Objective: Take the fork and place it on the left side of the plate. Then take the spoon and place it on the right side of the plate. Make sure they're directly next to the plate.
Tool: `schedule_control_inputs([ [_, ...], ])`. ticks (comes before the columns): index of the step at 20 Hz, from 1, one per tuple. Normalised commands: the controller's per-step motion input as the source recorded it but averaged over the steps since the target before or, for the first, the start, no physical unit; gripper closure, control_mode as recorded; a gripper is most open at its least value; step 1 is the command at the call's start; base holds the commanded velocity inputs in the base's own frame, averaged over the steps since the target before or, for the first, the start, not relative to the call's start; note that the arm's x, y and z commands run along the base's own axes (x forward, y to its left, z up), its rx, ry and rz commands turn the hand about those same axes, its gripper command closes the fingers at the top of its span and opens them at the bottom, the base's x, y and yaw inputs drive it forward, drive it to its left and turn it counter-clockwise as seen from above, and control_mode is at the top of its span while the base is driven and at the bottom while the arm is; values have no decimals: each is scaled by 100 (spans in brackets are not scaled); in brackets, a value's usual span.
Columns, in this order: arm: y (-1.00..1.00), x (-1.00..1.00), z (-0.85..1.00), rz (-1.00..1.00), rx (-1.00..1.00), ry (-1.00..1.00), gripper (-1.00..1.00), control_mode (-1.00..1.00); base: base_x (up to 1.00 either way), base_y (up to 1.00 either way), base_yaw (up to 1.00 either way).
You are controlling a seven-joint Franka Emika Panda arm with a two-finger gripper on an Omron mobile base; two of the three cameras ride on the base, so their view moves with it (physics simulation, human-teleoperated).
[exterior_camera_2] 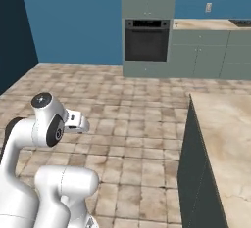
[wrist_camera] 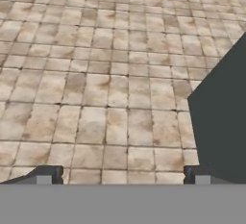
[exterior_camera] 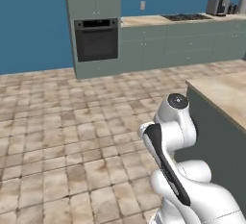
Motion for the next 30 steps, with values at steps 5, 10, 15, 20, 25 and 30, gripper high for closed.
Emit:
schedule_control_inputs([
  [5, 0, 0, 0, 0, 0, 0, -100, 100, 100, -15, 0],
  [10, 0, 0, 0, 0, 0, 0, -100, 100, 100, -8, -16],
  [15, 0, 0, 0, 0, 0, 0, -100, 100, 100, 0, -34],
  [20, 0, 0, 0, 0, 0, 0, -100, 100, 100, 0, -39],
  [25, 0, 0, 0, 0, 0, 0, -100, 100, 100, 0, -38],
  [30, 0, 0, 0, 0, 0, 0, -100, 100, 100, 0, -38],
])
